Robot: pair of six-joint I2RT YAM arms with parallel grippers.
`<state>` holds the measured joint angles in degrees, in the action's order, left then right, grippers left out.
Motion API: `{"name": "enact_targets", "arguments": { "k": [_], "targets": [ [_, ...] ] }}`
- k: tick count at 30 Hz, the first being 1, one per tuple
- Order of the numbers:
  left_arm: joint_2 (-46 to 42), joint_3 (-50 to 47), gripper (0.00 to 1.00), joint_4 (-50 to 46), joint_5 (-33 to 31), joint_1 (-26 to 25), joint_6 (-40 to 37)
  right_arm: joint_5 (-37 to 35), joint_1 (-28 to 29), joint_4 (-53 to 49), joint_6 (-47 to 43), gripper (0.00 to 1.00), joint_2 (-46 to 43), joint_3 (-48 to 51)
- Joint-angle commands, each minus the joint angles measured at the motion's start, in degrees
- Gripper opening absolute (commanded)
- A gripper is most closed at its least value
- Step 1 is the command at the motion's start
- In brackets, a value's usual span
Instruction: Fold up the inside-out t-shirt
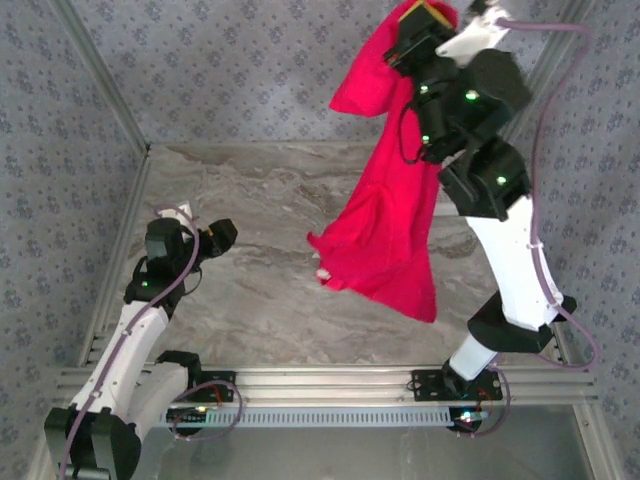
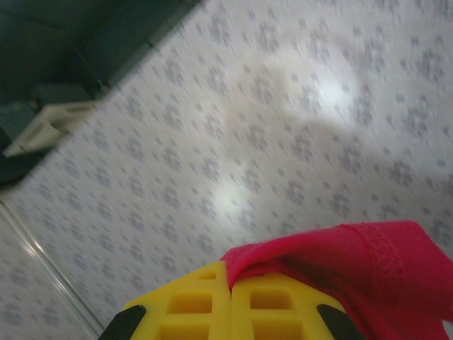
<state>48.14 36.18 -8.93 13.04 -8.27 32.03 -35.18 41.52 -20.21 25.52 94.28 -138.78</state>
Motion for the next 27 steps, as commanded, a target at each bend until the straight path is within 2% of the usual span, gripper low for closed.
{"name": "enact_targets", "arguments": {
  "k": [1, 5, 7, 9, 10, 11, 13, 15, 18, 21, 24, 27],
  "targets": [
    [1.30, 1.00, 0.68, 0.40, 2.25, -0.30, -0.98, 0.01, -2.52, -1.18, 6.78, 0.00, 2.13, 9.50],
    [4.64, 1.39, 0.67, 1.17, 3.51, -0.88, -1.09, 2.98, -5.48, -5.56, 16.47, 0.00, 8.34, 13.90],
    [6.69, 1.99, 0.66, 1.28, 4.50, -1.44, -1.08, 6.15, -6.71, -7.94, 16.24, 0.04, 13.66, 12.23],
    [8.84, 2.85, 0.66, 0.76, 5.62, -2.54, -1.35, 10.35, -8.08, -13.27, 15.00, 0.32, 19.09, 6.57],
    [9.86, 3.39, 0.65, 0.26, 5.66, -3.54, -1.60, 13.78, -9.27, -19.79, 14.46, 0.51, 23.25, 0.48],
    [10.72, 3.82, 0.65, -0.17, 5.51, -4.87, -2.00, 16.24, -10.16, -24.50, 14.18, 0.61, 26.12, -4.48],
    [11.68, 3.85, 0.65, -0.56, 3.73, -8.03, -2.50, 21.01, -11.63, -32.06, 12.67, 0.71, 29.71, -11.44],
    [11.96, 3.01, 0.65, 0.28, 0.79, -11.76, -2.12, 23.23, -12.07, -34.67, 10.07, 0.73, 28.57, -10.18],
    [12.85, 0.82, 0.65, 3.83, -2.78, -17.49, -0.31, 21.91, -11.71, -32.88, 6.07, 0.74, 21.24, 2.42],
    [15.70, -0.45, 0.65, 7.88, -5.63, -22.56, 1.67, 21.13, -11.12, -26.44, 2.63, 0.75, 10.43, 22.07],
    [21.17, -0.06, 0.65, 11.03, -7.38, -26.76, 2.25, 21.45, -11.58, -21.49, 2.90, 0.75, 0.02, 41.18],
    [28.62, 3.29, 0.65, 10.93, -7.96, -29.95, 1.60, 21.29, -12.85, -19.30, 5.10, 0.75, -8.79, 55.75]
  ]
}}
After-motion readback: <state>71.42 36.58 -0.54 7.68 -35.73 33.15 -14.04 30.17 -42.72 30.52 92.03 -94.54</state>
